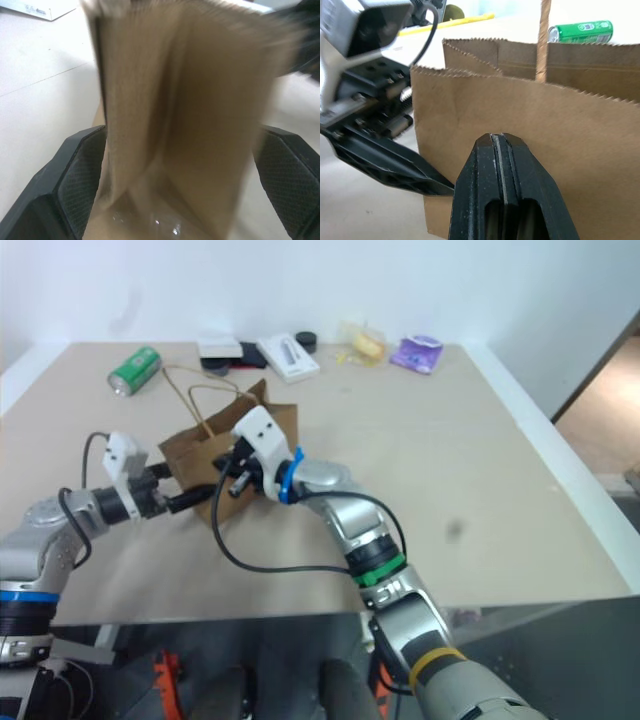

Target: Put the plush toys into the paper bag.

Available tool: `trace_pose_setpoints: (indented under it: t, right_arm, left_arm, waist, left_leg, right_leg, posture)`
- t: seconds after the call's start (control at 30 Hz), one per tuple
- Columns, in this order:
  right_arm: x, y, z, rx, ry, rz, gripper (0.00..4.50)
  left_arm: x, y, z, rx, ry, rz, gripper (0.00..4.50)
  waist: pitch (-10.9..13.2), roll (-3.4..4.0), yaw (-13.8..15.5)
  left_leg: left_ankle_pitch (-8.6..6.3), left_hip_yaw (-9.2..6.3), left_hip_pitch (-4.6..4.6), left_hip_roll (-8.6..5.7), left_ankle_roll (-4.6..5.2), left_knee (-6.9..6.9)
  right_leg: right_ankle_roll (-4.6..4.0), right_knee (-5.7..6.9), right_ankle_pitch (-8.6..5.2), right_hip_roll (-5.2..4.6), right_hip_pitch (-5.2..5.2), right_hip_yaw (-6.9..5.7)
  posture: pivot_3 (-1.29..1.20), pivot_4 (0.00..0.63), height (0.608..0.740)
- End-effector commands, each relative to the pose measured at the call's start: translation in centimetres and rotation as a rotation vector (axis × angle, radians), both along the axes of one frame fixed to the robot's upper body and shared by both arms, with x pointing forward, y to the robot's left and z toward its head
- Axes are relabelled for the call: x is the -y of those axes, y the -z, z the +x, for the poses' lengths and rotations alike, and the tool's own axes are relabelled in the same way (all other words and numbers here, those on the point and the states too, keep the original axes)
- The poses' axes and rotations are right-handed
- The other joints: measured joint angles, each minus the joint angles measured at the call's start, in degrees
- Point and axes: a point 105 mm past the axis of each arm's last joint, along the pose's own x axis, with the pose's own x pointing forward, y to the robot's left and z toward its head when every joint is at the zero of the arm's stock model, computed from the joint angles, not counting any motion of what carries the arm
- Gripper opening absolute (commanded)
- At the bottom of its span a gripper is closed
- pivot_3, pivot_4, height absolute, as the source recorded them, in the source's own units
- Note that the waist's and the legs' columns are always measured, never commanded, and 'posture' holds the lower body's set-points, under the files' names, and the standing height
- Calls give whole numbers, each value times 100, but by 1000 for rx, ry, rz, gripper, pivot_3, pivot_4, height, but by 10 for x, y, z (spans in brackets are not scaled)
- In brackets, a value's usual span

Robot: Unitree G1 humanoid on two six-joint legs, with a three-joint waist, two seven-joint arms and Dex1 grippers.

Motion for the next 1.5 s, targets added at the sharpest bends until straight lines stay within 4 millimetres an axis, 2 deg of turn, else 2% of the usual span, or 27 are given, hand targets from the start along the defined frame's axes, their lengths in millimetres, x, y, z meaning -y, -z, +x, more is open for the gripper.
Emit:
trace_pose_setpoints:
  t: [0.03,0.1,0.13,0.2,0.33,0.43,0.5,0.53,0.6,0.63,0.67,0.7,0.77,0.8,0.87,0.93,0.97,1.07,1.2,1.5]
  right_arm:
    - [-3,-23,-8,73,-31,37,53]
    - [-3,-22,-10,72,-38,33,53]
    - [-2,-21,-10,71,-41,31,0]
    - [-2,-20,-11,71,-46,26,0]
    - [-2,-20,-12,73,-56,21,0]
    - [0,-21,-13,81,-60,17,0]
    - [5,-25,-13,94,-63,22,0]
    - [13,-30,-16,97,-75,40,0]
    - [32,-39,-21,94,-101,66,0]
    - [62,-51,-24,74,-127,85,0]
    - [83,-60,-29,64,-150,95,722]
    - [108,-70,-35,59,-177,94,784]
    - [142,-85,-47,43,-225,70,1684]
    - [155,-90,-53,31,-245,56,2020]
    - [177,-100,-61,10,-263,27,2988]
    - [191,-106,-61,1,-248,6,4230]
    - [197,-107,-60,0,-234,-11,4384]
    - [208,-108,-58,-10,-219,-51,4384]
    - [213,-110,-58,-10,-225,-74,4384]
    - [212,-104,-60,-23,-233,-103,4384]
  left_arm:
    - [2,-12,1,72,-5,-13,4500]
    - [5,-14,-1,90,4,-32,4500]
    - [6,-15,-1,99,4,-39,4103]
    - [6,-16,0,110,2,-44,3841]
    - [5,-19,2,131,-12,-55,2140]
    - [6,-18,2,134,-11,-58,1087]
    - [7,-17,2,133,-12,-60,610]
    - [7,-17,2,132,-12,-60,118]
    - [9,-16,2,125,-6,-60,39]
    - [10,-15,0,107,18,-62,39]
    - [11,-15,-2,94,36,-63,0]
    - [12,-14,-4,83,62,-66,0]
    - [17,-15,-9,67,117,-76,0]
    - [20,-16,-12,60,149,-77,0]
    - [27,-18,-18,54,214,-64,0]
    - [34,-19,-24,33,281,-55,0]
    - [39,-21,-28,25,326,-50,0]
    - [50,-20,-39,-19,449,-22,0]
    - [56,-17,-47,-64,548,15,0]
    - [48,-6,-31,-35,524,107,0]
  waist:
    - [0,0,-4]
    - [0,0,-4]
    - [0,-1,-4]
    - [0,-1,-3]
    - [0,-1,-2]
    - [0,-1,-2]
    - [0,-1,-2]
    - [0,-1,-2]
    - [0,-1,0]
    - [0,-1,8]
    - [-1,-1,9]
    - [0,0,45]
    - [4,5,109]
    - [4,5,119]
    - [4,6,102]
    - [4,6,32]
    - [4,6,4]
    - [6,9,-9]
    - [9,15,-10]
    - [16,27,12]
  left_leg:
    - [0,-1,0,0,0,0]
    - [0,-2,0,1,0,-1]
    - [0,-3,0,1,0,-2]
    - [0,-5,-1,0,0,-2]
    - [0,-5,-1,0,0,-2]
    - [0,-5,-1,0,0,-1]
    - [0,-5,-1,0,0,0]
    - [0,-5,-1,0,0,0]
    - [0,-6,-3,-1,0,0]
    - [0,-7,-4,-1,0,0]
    - [0,-12,-7,-4,0,0]
    - [0,-12,-7,-6,0,0]
    - [0,-21,-19,-22,0,8]
    - [0,-20,-21,-26,0,9]
    - [-5,-17,-13,-26,8,7]
    - [-19,-15,17,-18,31,2]
    - [-20,-15,24,-13,33,1]
    - [-20,-20,30,-8,33,-2]
    - [-20,-26,33,-7,33,-1]
    - [-20,-24,25,-14,33,5]
  right_leg:
    - [0,0,1,1,0,-1]
    - [-1,2,2,2,-1,-1]
    - [-2,3,2,2,-1,-1]
    - [-2,3,2,2,-1,-1]
    - [-1,3,2,3,-1,-1]
    - [-1,3,2,2,-1,-1]
    - [-1,3,2,2,-1,-1]
    - [0,3,2,2,-1,-1]
    - [0,3,2,2,-1,-1]
    - [0,3,2,1,-1,-1]
    - [0,3,2,0,1,-2]
    - [0,3,2,-1,1,-2]
    - [1,-3,1,-15,5,-8]
    - [2,-8,0,-19,5,-6]
    - [6,-18,-7,-18,11,-4]
    - [22,-15,-31,-7,31,-2]
    - [18,-11,-31,-2,34,-3]
    - [2,2,-34,10,30,-3]
    - [-27,10,-49,15,29,-3]
    - [-7,10,-50,6,30,-1]
  posture:
    - [0,150,740]
    - [0,150,740]
    - [0,150,740]
    - [0,150,740]
    - [0,150,740]
    - [0,150,740]
    - [0,150,740]
    - [0,150,740]
    - [0,150,740]
    - [0,150,740]
    - [0,150,740]
    - [0,150,740]
    - [0,150,740]
    - [0,150,740]
    - [0,150,740]
    - [0,150,740]
    - [0,150,740]
    - [0,150,740]
    - [0,150,740]
    - [0,150,740]
